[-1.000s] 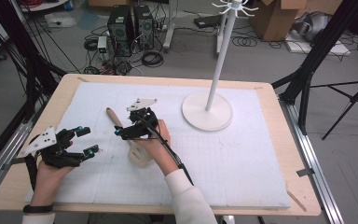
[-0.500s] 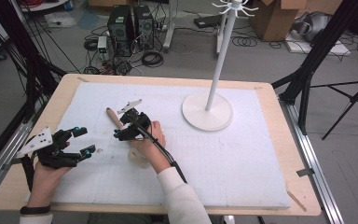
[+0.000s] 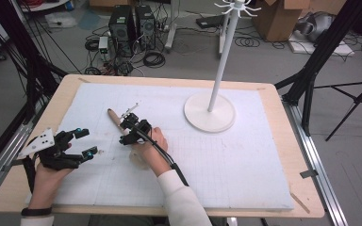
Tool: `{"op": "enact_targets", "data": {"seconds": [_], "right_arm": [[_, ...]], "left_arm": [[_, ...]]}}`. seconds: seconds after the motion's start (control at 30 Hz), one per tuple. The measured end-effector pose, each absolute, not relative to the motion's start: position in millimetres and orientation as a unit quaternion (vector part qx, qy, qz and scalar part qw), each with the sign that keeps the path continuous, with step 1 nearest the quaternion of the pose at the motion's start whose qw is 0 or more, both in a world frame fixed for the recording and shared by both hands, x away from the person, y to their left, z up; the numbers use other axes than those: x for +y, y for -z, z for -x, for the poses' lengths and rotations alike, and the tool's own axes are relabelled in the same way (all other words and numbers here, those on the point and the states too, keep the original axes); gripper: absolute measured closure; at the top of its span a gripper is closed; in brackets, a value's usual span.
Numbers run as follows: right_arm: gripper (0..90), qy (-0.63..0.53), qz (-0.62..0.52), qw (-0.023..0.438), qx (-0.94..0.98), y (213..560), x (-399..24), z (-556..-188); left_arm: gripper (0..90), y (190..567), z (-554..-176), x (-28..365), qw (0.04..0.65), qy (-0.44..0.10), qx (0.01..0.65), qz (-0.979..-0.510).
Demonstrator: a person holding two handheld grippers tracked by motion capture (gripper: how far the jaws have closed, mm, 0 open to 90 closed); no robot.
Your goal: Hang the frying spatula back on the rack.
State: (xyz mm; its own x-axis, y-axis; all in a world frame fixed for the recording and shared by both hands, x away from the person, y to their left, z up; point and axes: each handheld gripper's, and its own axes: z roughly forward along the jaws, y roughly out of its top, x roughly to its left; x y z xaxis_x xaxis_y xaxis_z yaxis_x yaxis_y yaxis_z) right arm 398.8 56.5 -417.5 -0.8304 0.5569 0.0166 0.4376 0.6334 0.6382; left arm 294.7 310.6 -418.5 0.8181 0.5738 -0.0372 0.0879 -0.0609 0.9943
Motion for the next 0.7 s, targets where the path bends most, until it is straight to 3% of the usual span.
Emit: {"op": "enact_targets", "data": {"seconds": [0.43,0.7], "right_arm": [[56.6,-0.302,-0.29,0.085,0.904,424.3,60.7,-403.3],[56.0,-0.303,-0.296,0.09,0.902,427.0,63.7,-404.8]], "left_arm": [[20.9,419.1,-294.8,310.8,0.644,-0.188,0.237,-0.703],[20.8,419.2,-294.6,310.7,0.644,-0.188,0.237,-0.703]]}}
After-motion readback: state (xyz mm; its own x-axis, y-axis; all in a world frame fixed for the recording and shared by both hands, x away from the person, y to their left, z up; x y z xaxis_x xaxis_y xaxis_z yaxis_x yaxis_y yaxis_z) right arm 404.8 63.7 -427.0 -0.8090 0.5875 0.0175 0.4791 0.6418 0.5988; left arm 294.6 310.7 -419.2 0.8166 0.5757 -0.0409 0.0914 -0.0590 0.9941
